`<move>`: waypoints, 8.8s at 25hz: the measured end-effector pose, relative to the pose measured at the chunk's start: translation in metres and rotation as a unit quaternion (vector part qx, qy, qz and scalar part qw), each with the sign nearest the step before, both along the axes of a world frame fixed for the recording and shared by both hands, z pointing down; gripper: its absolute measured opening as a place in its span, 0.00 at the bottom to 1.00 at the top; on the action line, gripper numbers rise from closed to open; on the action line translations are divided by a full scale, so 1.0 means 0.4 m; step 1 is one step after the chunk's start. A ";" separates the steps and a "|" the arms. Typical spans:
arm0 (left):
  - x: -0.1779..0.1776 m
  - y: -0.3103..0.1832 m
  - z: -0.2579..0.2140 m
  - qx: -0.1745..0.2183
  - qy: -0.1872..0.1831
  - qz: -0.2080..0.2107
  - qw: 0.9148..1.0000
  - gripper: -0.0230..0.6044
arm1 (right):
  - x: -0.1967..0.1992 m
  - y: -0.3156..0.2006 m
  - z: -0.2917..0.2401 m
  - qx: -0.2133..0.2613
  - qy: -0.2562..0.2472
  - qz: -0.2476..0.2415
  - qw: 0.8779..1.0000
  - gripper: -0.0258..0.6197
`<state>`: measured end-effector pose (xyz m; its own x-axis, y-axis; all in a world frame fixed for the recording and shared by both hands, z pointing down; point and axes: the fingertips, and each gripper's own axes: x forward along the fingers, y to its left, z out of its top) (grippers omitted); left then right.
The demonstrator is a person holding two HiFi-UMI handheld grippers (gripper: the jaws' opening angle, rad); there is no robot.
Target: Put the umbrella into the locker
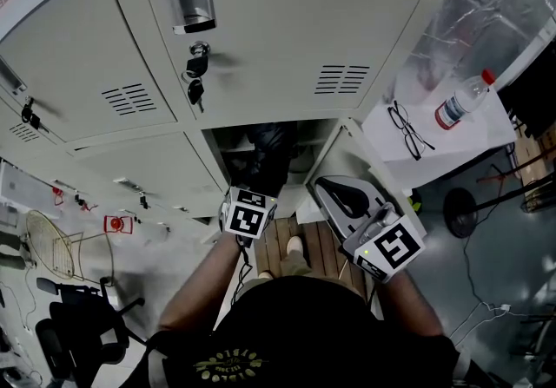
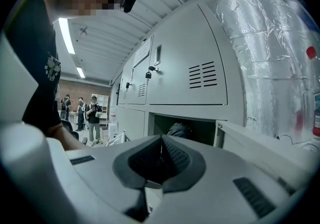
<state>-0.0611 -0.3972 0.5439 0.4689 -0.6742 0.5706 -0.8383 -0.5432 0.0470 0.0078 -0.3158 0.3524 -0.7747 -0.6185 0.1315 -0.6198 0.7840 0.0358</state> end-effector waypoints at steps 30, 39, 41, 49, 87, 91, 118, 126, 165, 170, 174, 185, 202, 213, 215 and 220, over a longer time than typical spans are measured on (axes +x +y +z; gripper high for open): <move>-0.019 -0.155 -0.077 0.056 -0.002 -0.040 0.998 0.47 | -0.014 -0.040 0.002 0.001 -0.006 -0.014 1.000 0.08; -0.016 -0.193 -0.095 0.067 -0.003 -0.050 0.996 0.47 | -0.019 -0.051 0.007 -0.004 -0.005 -0.016 1.000 0.08; -0.014 -0.201 -0.096 0.066 -0.003 -0.052 0.997 0.47 | -0.019 -0.051 0.008 -0.005 -0.005 -0.017 1.000 0.08; -0.013 -0.243 -0.098 0.064 -0.003 -0.069 0.996 0.47 | -0.017 -0.048 0.014 0.001 -0.003 -0.023 1.000 0.08; -0.007 -0.321 -0.159 0.113 0.016 -0.068 0.991 0.63 | -0.029 -0.028 0.029 0.001 0.005 -0.042 0.999 0.08; -0.008 -0.315 -0.165 0.110 0.024 -0.068 0.991 0.63 | -0.030 -0.026 0.031 0.002 0.004 -0.043 0.999 0.08; 0.067 -0.063 -0.117 0.070 0.020 -0.020 0.997 0.63 | -0.022 0.045 0.012 -0.002 -0.019 -0.032 0.999 0.08; 0.062 -0.028 -0.069 0.057 0.007 -0.026 0.998 0.62 | -0.017 0.079 0.012 -0.005 -0.022 -0.028 0.999 0.08; -0.049 -0.087 -0.116 0.077 0.006 -0.080 0.994 0.25 | -0.050 0.057 0.038 -0.024 -0.019 -0.035 0.999 0.09; -0.053 -0.128 -0.114 0.081 0.005 -0.087 0.993 0.25 | -0.035 0.033 0.040 -0.022 -0.019 -0.034 0.999 0.09; -0.057 -0.161 -0.113 0.086 0.002 -0.092 0.992 0.25 | -0.033 0.016 0.043 -0.023 -0.017 -0.038 0.999 0.09; -0.063 -0.221 -0.110 0.089 -0.001 -0.090 0.992 0.25 | -0.043 -0.012 0.036 -0.012 -0.006 -0.055 0.998 0.09; -0.089 -0.060 -0.211 0.131 0.038 -0.073 0.988 0.43 | -0.041 -0.019 0.007 -0.005 -0.013 -0.028 0.999 0.09; -0.157 0.115 -0.469 0.266 0.026 -0.075 0.961 0.20 | 0.013 -0.028 -0.065 0.033 -0.032 0.016 0.999 0.09; -0.166 0.143 -0.499 0.280 0.022 -0.075 0.957 0.18 | 0.022 -0.023 -0.073 0.038 -0.033 0.024 0.998 0.09; -0.186 0.190 -0.529 0.280 0.038 -0.078 0.956 0.13 | 0.036 -0.002 -0.085 0.047 -0.030 0.036 0.998 0.08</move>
<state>-0.1354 -0.3211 0.3322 0.3636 -0.9290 0.0681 -0.9170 -0.3699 -0.1495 0.0223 -0.3167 0.3184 -0.7327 -0.6802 0.0244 -0.6776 0.7323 0.0678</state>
